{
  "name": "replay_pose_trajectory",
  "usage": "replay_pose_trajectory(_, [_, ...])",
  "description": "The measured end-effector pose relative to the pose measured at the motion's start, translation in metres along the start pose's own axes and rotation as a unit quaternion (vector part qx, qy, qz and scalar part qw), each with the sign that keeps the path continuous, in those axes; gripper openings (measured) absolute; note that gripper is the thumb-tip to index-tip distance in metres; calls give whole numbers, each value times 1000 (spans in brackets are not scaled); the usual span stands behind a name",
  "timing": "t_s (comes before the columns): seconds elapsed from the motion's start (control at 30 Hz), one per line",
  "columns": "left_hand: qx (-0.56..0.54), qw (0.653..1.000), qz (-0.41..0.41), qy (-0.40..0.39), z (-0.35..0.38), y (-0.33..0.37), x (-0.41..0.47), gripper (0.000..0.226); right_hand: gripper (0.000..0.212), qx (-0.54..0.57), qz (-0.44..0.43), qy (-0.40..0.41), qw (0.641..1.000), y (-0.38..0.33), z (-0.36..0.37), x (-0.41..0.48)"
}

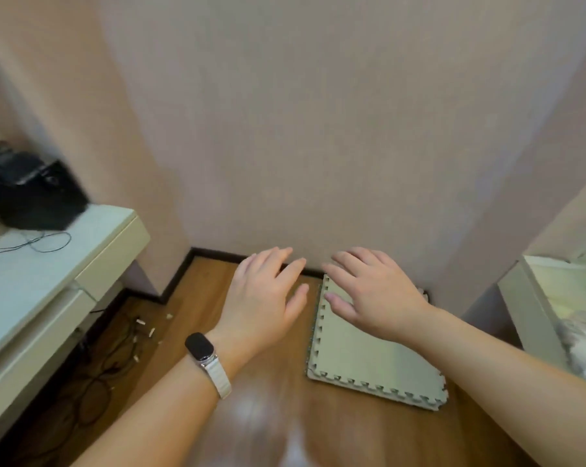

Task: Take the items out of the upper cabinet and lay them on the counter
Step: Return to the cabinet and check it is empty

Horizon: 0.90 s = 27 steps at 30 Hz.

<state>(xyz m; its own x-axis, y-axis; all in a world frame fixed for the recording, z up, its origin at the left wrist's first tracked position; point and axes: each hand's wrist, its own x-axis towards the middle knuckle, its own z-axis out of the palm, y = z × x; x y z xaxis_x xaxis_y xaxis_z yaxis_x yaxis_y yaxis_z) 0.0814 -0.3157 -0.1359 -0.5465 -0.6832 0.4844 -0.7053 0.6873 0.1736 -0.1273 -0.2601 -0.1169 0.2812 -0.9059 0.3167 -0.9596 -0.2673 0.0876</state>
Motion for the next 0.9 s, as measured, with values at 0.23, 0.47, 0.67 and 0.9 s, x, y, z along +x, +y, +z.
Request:
replay_pose_trajectory(0.23, [57, 995, -78, -10, -20, -73, 3, 40, 48, 39, -96, 29, 994, -22, 25, 103])
replay_pose_trajectory(0.47, [142, 979, -144, 12, -25, -142, 40, 40, 49, 82, -193, 73, 975, -24, 62, 211])
replay_pose_trajectory(0.67, [220, 960, -175, -10, -30, -196, 89, 38, 48, 126, -248, 92, 956, -9, 90, 310])
replay_pose_trajectory(0.9, [278, 935, -222, 2, -47, -234, 115, 36, 48, 160, -296, 110, 935, -15, 109, 398])
